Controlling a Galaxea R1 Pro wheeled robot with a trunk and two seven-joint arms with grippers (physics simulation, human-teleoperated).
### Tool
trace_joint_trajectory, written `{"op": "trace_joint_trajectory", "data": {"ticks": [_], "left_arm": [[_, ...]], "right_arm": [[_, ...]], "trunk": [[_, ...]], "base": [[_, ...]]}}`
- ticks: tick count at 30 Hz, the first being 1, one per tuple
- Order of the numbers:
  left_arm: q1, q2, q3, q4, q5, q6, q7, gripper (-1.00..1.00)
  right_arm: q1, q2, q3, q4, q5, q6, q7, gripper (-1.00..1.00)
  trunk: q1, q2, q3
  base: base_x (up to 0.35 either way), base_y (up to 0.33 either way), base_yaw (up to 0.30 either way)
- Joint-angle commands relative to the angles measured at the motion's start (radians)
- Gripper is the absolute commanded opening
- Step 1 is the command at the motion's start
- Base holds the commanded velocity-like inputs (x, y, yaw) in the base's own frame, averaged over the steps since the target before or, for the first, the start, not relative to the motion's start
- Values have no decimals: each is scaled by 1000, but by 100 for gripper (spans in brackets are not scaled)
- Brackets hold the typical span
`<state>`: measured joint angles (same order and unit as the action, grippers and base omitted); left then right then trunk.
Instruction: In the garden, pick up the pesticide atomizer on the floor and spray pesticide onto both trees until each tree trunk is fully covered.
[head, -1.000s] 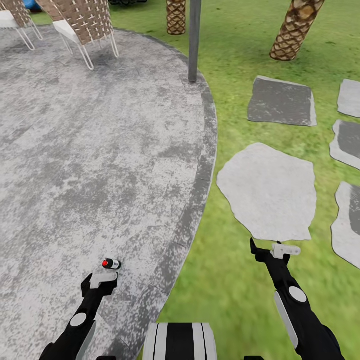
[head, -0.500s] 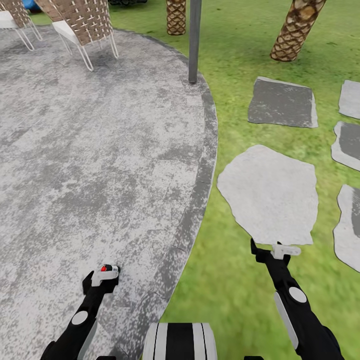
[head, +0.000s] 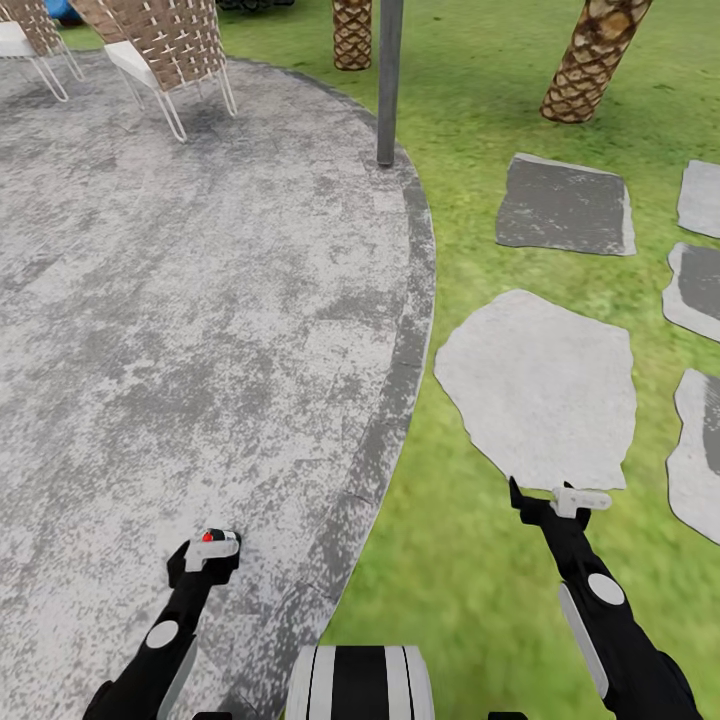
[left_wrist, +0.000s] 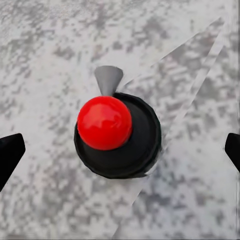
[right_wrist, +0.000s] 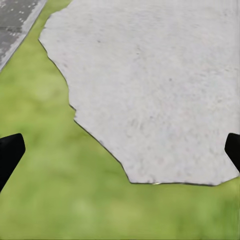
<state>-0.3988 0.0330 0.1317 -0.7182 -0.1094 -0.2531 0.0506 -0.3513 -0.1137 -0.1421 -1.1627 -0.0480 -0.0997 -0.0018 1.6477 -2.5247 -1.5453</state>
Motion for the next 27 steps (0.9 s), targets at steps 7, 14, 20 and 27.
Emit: {"op": "trace_joint_trajectory", "data": {"ticks": [7,14,20,27], "left_arm": [[0,-8,0,4,0,0,0,100],[0,-8,-1,5,0,0,0,100],[0,-8,-1,4,0,0,0,100],[0,-10,0,3,0,0,1,100]], "right_arm": [[0,0,0,-3,-1,-1,-1,100],[0,0,0,-5,-1,-1,-1,100],[0,0,-1,-6,-2,-2,-1,100],[0,0,-1,-6,-2,-2,-1,100]], "trunk": [[0,0,0],[0,0,-3],[0,0,-7],[0,0,-8]], "base": [[0,0,0],[0,0,52],[0,0,74],[0,0,6]]}}
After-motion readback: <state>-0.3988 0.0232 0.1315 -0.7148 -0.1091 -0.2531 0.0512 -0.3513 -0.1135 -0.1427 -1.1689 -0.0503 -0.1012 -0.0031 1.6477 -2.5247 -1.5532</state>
